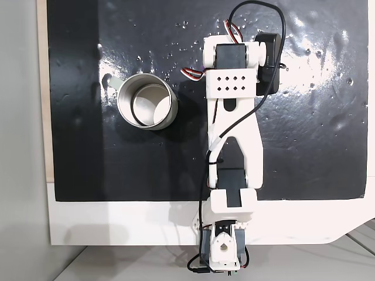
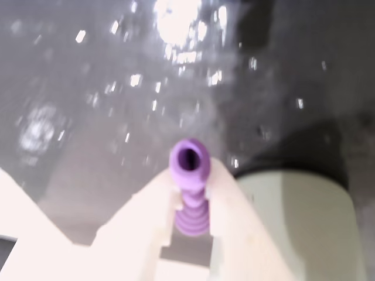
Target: Grasp a pengrip and put it in the cup.
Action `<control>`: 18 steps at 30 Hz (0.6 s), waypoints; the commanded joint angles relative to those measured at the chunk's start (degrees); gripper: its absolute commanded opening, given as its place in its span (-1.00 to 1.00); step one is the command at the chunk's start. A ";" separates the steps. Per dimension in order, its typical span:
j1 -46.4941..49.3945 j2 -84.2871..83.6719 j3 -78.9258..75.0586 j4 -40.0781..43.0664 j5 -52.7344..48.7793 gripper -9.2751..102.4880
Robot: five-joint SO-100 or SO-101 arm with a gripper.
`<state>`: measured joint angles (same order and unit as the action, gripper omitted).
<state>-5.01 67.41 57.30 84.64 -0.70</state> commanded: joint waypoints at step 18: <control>2.55 30.59 -8.09 12.30 -1.58 -0.83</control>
<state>-2.72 92.90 52.82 96.50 -0.88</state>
